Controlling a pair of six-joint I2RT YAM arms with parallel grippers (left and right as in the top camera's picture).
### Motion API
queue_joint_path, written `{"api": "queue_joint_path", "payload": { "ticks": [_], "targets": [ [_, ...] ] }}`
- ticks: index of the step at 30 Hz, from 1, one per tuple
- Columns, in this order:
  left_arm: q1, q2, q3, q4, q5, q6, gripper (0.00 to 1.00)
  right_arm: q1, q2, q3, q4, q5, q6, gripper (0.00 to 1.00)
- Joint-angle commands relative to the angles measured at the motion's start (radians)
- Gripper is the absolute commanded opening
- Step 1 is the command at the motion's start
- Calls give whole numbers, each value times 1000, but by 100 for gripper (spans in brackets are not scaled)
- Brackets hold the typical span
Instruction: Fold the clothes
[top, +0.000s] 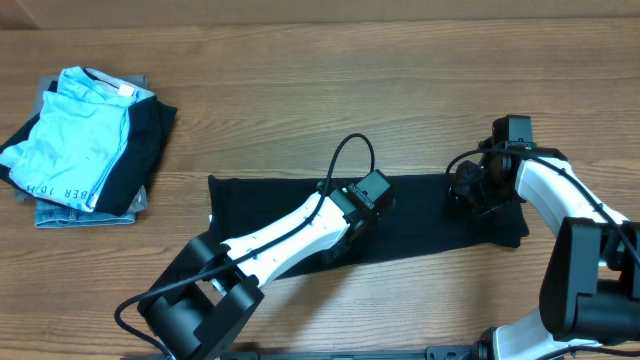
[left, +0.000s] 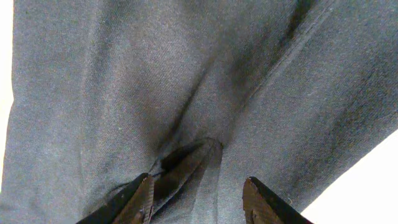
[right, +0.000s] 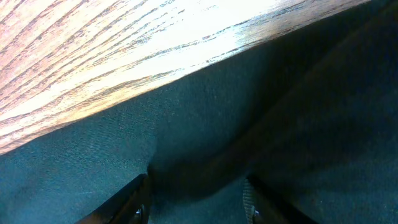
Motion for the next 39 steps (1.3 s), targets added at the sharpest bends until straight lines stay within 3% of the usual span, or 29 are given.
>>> {"api": "queue_joint_path", "payload": {
  "ticks": [1,17,19,26,32,35,39],
  "targets": [
    [-6,-15,-11,5,-6,26,51,-3,2,-9,4,6,-3,51],
    [-6,-15,-71,63,-42,78,47,-3,2,-9,5,6,-3,52],
    [-6,-15,-64,56,-75,77,41,-3,2,-9,7,6,-3,52],
    [-11,-16,-14,-8,-92,47,4,-3,2,-9,7,6,-3,52],
    [-13,-16,5,-107,-78,43,5,-3,2,-8,1,6,-3,51],
    [-13,-16,5,-129,-19,45,11,-3,0,13,-31,6,-4,51],
    [-13,-15,4,-171,72,46,12,-3,-31,25,-41,5,-4,50]
  ]
}}
